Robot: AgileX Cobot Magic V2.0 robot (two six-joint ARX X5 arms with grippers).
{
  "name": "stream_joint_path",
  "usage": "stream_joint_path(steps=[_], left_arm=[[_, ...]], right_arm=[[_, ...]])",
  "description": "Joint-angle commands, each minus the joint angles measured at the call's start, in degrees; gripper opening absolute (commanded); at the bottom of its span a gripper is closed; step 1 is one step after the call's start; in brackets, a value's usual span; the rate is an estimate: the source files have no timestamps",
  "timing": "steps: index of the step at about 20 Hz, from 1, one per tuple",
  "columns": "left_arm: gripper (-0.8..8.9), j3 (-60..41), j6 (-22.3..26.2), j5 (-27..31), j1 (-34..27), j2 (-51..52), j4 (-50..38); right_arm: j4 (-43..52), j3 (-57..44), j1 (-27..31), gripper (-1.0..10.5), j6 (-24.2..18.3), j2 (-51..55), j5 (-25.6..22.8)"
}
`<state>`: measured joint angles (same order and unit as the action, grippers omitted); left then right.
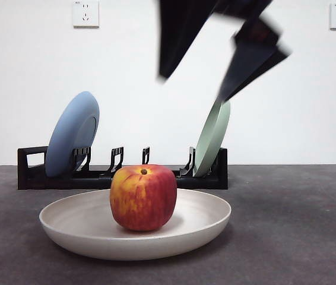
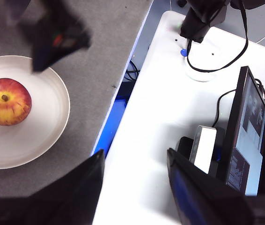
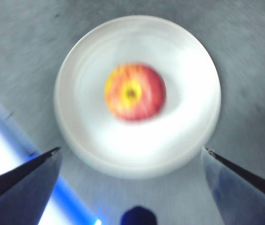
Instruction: Take the yellow plate from the plate rack,put the plate on the table,take the apple from the table,put the apple in the plate
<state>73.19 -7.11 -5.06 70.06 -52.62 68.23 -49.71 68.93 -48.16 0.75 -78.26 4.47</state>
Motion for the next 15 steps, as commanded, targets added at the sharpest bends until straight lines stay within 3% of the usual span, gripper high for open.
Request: stream_joint_path(steps=[1, 10, 15], left_arm=[[2.24, -0.3, 0.3, 0.1, -0.1, 0.1, -0.1], [2.24, -0.3, 0.3, 0.1, -0.1, 0.1, -0.1], [2.19, -0.3, 0.3, 0.2, -0.1, 0.1, -0.1]], right_arm=[[-5.1, -0.5, -0.2, 5.0, 2.1, 5.7, 0.0], [-15.9, -0.5, -0.2, 4.8, 3.8, 17.0, -0.1], [-21.5, -0.5, -0.2, 2.1, 3.8, 19.7, -0.1]])
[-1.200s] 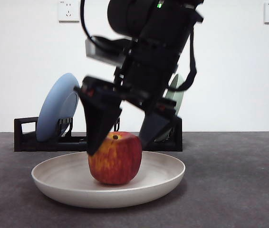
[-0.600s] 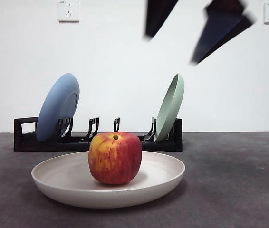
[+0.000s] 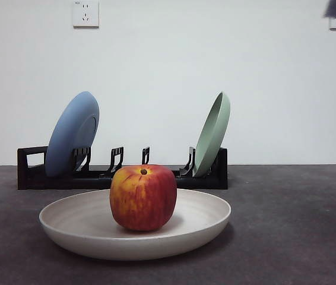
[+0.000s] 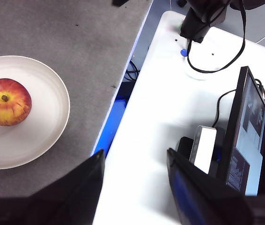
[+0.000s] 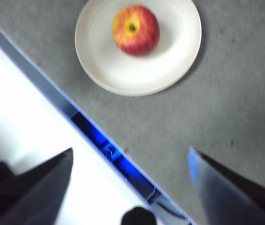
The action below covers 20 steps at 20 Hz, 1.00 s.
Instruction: Take the yellow plate from the plate rack,put the plate on the table,take the apple from the table,put the apple in the plate
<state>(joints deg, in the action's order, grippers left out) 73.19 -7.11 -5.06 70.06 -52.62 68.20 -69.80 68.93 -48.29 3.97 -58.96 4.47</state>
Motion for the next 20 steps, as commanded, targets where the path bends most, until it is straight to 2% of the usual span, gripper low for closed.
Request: stream_joint_path(steps=[1, 4, 7, 8, 15, 20], left_arm=[[2.17, -0.3, 0.3, 0.2, -0.1, 0.1, -0.1], [2.01, -0.3, 0.3, 0.1, -0.1, 0.1, -0.1], [0.08, -0.3, 0.3, 0.2, -0.1, 0.1, -0.1], [-0.14, -0.3, 0.3, 0.2, -0.1, 0.1, -0.1], [-0.08, -0.3, 0.3, 0.4, -0.1, 0.1, -0.2], [-0.04, -0.3, 0.3, 3.2, -0.1, 0.1, -0.9]], right_arm=[[-2.5, -0.5, -0.1, 1.8, 0.6, 0.6, 0.0], [-5.9, -0.5, -0.1, 0.9, 0.6, 1.1, -0.1], [-8.5, -0.5, -0.1, -0.2, 0.5, 1.1, 0.0], [-8.9, -0.5, -0.1, -0.1, 0.5, 1.1, 0.0], [-8.8, -0.5, -0.1, -0.1, 0.5, 1.2, -0.1], [-6.6, -0.5, -0.1, 0.0, 1.0, 1.1, -0.1]])
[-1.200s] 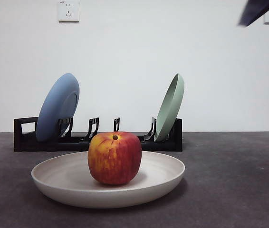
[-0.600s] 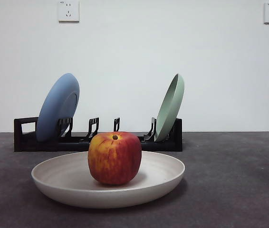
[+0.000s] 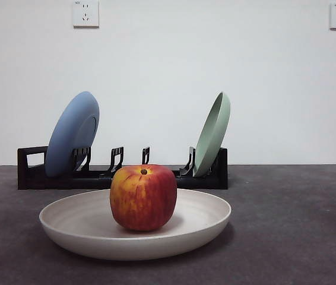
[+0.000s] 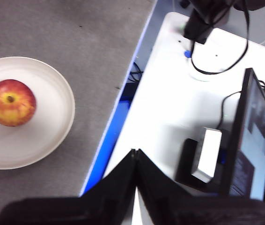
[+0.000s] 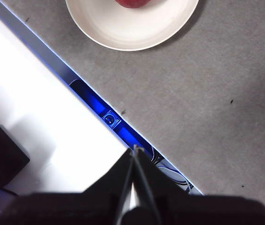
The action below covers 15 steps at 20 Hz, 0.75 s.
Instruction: Take the yellow plate from the plate rack,put the plate on the table,take the apple from the table,put the apple in the plate
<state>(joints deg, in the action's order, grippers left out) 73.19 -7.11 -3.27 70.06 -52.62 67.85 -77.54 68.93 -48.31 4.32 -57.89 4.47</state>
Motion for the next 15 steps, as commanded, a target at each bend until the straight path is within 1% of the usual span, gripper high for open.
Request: stream_joint_path(steps=[1, 4, 15], left_arm=[[-0.04, -0.3, 0.3, 2.0, -0.1, 0.1, -0.6], [-0.04, -0.3, 0.3, 3.5, -0.1, 0.1, -0.6], [-0.04, -0.3, 0.3, 3.4, -0.1, 0.0, -0.9]], right_arm=[[1.6, -0.5, -0.1, 0.0, 0.6, 0.0, -0.1], [3.1, -0.5, -0.1, 0.0, 0.6, 0.0, -0.1], [8.0, -0.5, -0.1, 0.0, 0.6, 0.0, -0.1]])
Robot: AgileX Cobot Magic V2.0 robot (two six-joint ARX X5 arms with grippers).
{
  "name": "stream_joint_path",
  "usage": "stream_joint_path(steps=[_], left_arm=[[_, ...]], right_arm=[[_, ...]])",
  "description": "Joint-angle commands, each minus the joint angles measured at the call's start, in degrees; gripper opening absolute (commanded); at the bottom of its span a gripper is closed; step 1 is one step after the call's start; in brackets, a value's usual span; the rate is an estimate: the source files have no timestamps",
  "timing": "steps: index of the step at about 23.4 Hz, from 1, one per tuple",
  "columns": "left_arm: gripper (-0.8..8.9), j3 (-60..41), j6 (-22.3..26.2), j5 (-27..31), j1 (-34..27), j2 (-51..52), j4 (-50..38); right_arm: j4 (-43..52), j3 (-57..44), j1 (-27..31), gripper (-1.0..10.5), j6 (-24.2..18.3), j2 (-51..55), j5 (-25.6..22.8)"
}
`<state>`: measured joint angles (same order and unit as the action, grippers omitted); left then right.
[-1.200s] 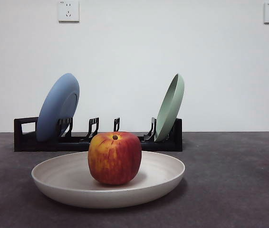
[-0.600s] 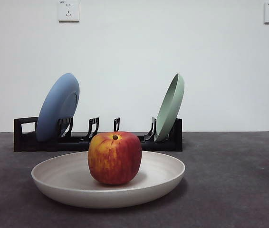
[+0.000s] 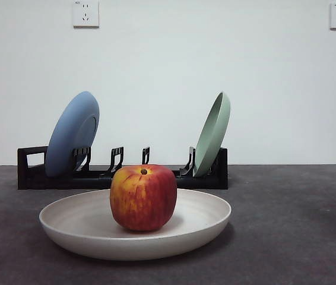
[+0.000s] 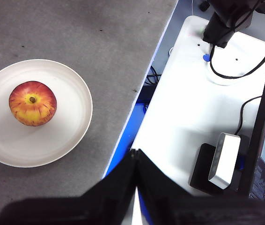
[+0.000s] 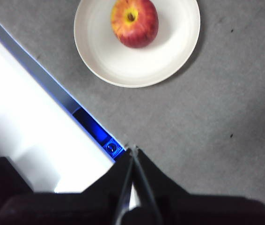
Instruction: Take the yellow plate from the plate rack,put the plate on the table,take the apple from the table,put the apple in the plate
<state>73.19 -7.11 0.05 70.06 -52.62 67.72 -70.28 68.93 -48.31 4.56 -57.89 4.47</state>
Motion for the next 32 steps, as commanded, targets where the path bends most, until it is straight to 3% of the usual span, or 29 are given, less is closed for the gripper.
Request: stream_joint_path(steps=[1, 5, 8, 10, 13, 15, 17, 19, 24, 28, 32], left_arm=[[-0.04, -0.3, 0.3, 0.1, -0.1, 0.0, -1.3], [-0.04, -0.3, 0.6, 0.1, -0.1, 0.0, -3.0], [-0.04, -0.3, 4.1, 1.5, -0.2, 0.0, -7.1], [-0.04, -0.3, 9.1, 4.4, -0.1, 0.0, -13.5], [-0.04, -0.3, 21.9, 9.1, -2.5, 0.2, -26.7], [-0.04, -0.3, 30.9, 8.5, -6.3, 0.3, -35.6], [-0.04, -0.3, 34.7, 6.3, -11.1, 0.5, -41.6], [-0.04, -0.3, 35.2, 0.6, -18.5, 1.0, -45.9], [-0.04, -0.4, 30.3, -16.3, -39.6, 3.2, -46.5], [-0.04, -0.4, 27.4, -18.4, -52.9, 5.6, -42.9], [-0.04, -1.6, 27.8, -18.1, -61.1, 9.7, -38.6]], right_arm=[[1.0, -0.5, -0.1, 0.0, 0.4, 0.0, -0.1], [1.7, -0.5, -0.1, 0.0, 0.4, 0.0, -0.1], [1.7, -0.5, -0.1, 0.0, 0.4, 0.0, -0.2], [1.7, -0.5, 0.0, 0.0, 0.4, 0.0, -0.3], [1.7, -0.5, 0.0, 0.0, 0.4, 0.0, -0.5], [1.7, -0.5, 0.0, 0.0, 0.4, 0.0, -0.5], [1.7, -0.5, 0.0, 0.0, 0.4, 0.0, -0.5], [1.7, -0.5, 0.0, 0.0, 0.4, 0.0, -0.5], [1.7, -0.5, 0.0, 0.0, 0.4, 0.0, -0.5], [1.7, -0.5, 0.0, 0.0, 0.4, 0.0, -0.5], [1.7, -0.5, 0.0, 0.0, 0.4, 0.0, -0.5]])
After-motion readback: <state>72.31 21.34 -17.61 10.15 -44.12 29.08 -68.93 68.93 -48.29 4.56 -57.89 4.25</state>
